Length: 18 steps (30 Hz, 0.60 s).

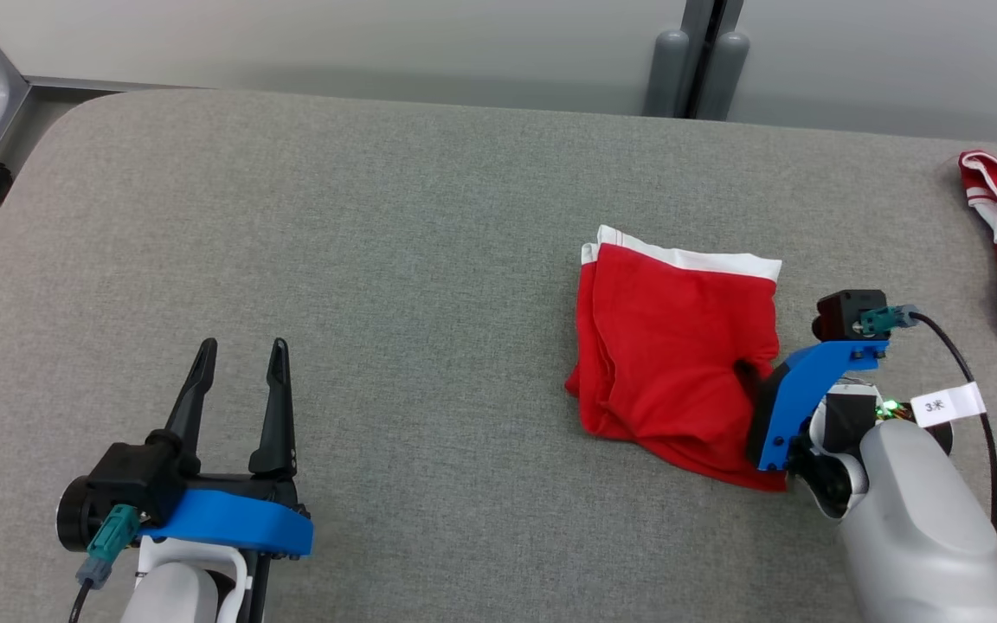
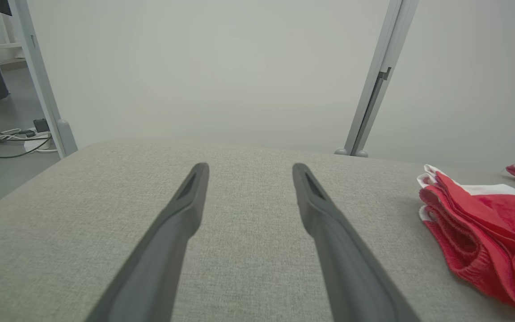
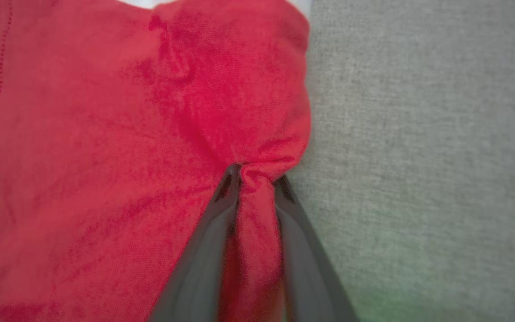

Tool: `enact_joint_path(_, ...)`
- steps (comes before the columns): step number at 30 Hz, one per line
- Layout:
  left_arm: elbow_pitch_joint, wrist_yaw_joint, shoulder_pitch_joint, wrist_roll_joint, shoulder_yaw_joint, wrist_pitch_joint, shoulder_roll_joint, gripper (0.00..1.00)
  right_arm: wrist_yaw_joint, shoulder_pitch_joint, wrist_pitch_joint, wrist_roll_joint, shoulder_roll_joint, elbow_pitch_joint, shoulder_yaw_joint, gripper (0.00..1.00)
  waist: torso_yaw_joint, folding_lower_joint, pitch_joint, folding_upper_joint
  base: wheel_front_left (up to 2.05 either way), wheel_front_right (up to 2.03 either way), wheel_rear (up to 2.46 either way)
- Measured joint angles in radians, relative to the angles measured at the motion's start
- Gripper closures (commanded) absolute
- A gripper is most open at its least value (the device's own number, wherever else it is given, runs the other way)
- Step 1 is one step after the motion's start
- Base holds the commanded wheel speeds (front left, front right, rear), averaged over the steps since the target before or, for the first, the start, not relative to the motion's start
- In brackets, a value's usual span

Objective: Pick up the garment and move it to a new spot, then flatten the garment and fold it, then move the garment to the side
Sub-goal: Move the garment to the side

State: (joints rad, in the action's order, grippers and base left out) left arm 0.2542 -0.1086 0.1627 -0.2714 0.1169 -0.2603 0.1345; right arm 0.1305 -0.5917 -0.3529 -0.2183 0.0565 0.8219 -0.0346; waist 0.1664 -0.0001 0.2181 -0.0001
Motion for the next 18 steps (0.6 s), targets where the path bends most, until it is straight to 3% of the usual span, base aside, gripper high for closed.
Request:
enact_joint_path(5,-0.003,-0.001,0.005,0.0,0.0,-0.001,-0.005,0.0,0.001,-0.019,0.02,0.087,-0.003,-0.019,0.034,1.0,-0.019,0.0001,0.008,0.0001,0.0,0.0,0.0)
enact_joint_path(8,-0.012,-0.004,0.011,0.0,0.001,-0.001,-0.009,0.0,0.0,-0.052,0.02,0.12,0.029,-0.05,0.091,1.0,-0.03,0.0002,0.02,0.0001,0.0,0.0,0.0)
enact_joint_path(13,-0.043,-0.007,0.03,0.002,-0.001,-0.001,-0.014,0.0,0.0,-0.164,-0.006,0.126,0.126,-0.129,0.232,1.0,-0.058,0.0001,0.052,0.0001,0.0,0.0,0.0)
enact_joint_path(18,-0.082,-0.011,0.064,0.008,0.001,-0.001,-0.022,0.0,0.0,-0.291,-0.054,0.076,0.263,-0.204,0.33,1.0,-0.095,0.0003,0.107,0.0002,0.0,0.0,0.0)
